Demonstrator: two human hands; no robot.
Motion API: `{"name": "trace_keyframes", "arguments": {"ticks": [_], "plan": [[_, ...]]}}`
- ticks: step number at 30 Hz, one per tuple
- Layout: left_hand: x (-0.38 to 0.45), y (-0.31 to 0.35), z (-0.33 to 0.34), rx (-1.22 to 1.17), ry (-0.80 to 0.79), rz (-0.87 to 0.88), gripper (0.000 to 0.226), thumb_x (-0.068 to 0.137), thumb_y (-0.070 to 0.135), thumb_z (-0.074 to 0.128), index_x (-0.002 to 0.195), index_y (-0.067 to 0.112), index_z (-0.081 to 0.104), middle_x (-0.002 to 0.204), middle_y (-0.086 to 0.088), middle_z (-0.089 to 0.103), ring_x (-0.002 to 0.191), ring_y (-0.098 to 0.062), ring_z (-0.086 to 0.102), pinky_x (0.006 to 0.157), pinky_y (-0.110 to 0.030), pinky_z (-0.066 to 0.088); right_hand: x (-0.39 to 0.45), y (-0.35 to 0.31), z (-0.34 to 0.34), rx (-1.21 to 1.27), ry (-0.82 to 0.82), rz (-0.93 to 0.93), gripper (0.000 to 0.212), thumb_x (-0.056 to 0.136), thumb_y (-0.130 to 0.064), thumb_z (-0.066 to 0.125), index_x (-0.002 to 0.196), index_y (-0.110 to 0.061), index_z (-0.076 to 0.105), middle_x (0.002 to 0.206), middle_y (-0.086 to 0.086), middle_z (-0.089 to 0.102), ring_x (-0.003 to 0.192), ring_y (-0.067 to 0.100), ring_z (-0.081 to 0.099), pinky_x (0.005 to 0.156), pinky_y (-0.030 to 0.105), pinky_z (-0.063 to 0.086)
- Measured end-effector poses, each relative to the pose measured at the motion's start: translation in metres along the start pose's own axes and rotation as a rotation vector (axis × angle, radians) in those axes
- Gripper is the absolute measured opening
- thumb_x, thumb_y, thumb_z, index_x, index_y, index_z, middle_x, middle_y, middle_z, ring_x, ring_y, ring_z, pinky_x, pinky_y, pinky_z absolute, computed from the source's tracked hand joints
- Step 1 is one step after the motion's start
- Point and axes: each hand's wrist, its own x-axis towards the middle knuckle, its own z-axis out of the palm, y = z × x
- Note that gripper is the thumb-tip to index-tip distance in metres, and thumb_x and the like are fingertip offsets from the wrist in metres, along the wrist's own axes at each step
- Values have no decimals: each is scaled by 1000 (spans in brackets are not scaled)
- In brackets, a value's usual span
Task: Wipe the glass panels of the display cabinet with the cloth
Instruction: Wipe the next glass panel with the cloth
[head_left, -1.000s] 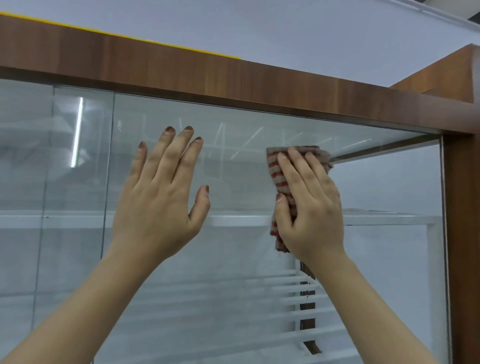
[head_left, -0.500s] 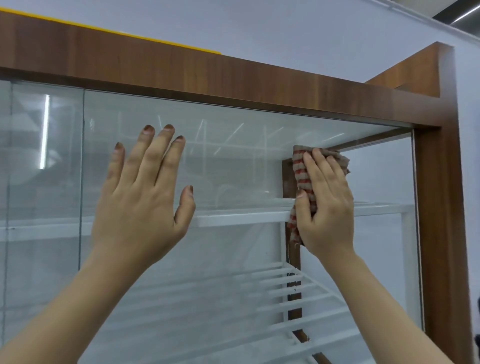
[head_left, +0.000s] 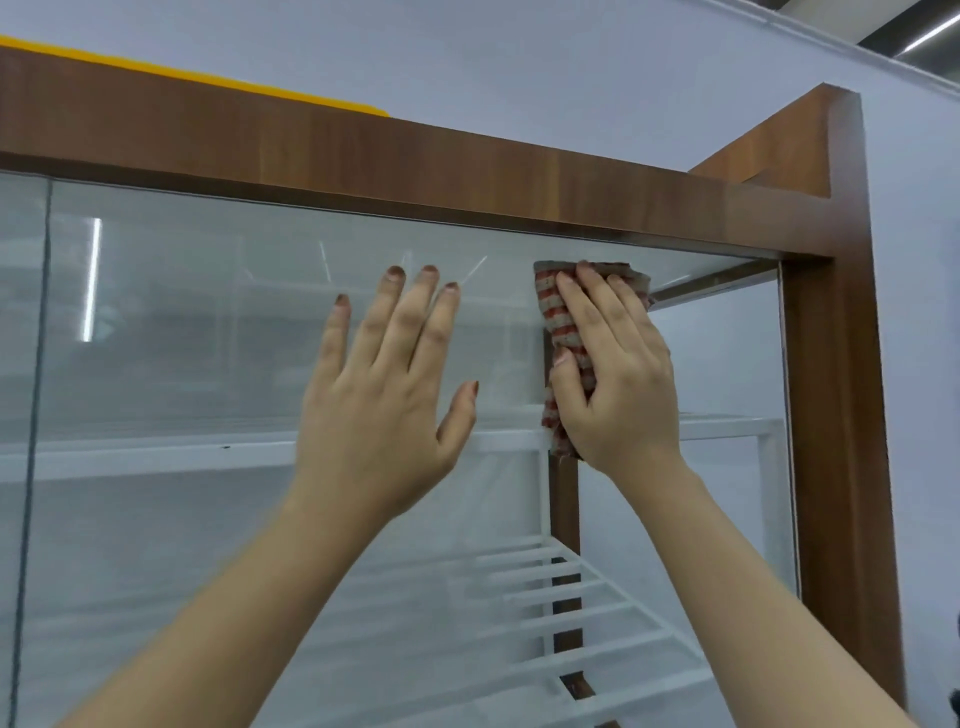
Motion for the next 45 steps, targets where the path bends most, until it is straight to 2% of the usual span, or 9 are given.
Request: {"name": "trace_keyframes", "arguments": {"ticks": [8,15,21,24,29,33,36,42,45], "plan": [[-3,3,7,33,5,-17,67,88,47,31,144,10,27,152,-10,26,141,-27,17,113,-44,4,-36,55,-14,18,39,87,52,89,-28,37,139,-15,39,145,4,40,138,22,28,112,38,20],[-2,5,7,38,14,-33,68,87,47,32,143,8,30,151,-11,28,140,-29,19,113,-45,7,-12,69,-19,33,-24,-37,50,89,-26,39,138,-15,42,144,5,42,136,24,32,112,41,22],[-2,6,8,53,31,-46,68,86,46,33,143,8,32,150,-10,29,140,-29,20,112,-48,11,-22,115,-34,36,19,100,51,92,-29,34,138,-11,41,144,6,41,137,20,29,114,35,19],[-2,6,7,55,30,-42,68,87,46,33,143,8,32,150,-10,29,139,-29,21,112,-48,12,-39,108,-33,44,49,143,52,91,-29,34,138,-10,42,143,6,42,136,19,28,114,35,19],[-3,6,7,60,19,-47,68,87,46,32,143,9,31,151,-9,28,140,-28,20,113,-46,9,-26,98,-30,38,-16,22,52,90,-30,36,138,-12,41,143,4,41,136,23,31,112,40,21],[-3,5,7,62,10,-44,67,88,47,31,144,9,30,151,-9,27,140,-28,19,113,-45,8,-10,113,-35,17,3,96,54,90,-33,34,140,-13,39,145,7,40,136,25,29,112,35,16],[-3,5,7,64,12,-36,67,88,47,31,144,9,30,151,-9,27,140,-27,19,114,-44,6,-16,119,-37,20,32,144,54,91,-35,32,139,-12,40,145,8,40,136,26,29,114,36,17],[-4,4,8,57,14,-23,67,89,47,32,144,10,29,152,-9,26,141,-27,18,114,-45,7,-40,106,-34,83,89,161,46,95,-22,32,135,-3,45,140,13,44,135,25,32,115,38,22],[-3,2,7,48,16,-12,66,89,46,33,144,10,29,152,-9,27,140,-27,19,113,-45,8,-48,75,-28,105,113,130,41,95,-13,34,132,1,47,135,16,49,132,28,38,109,49,32]]}}
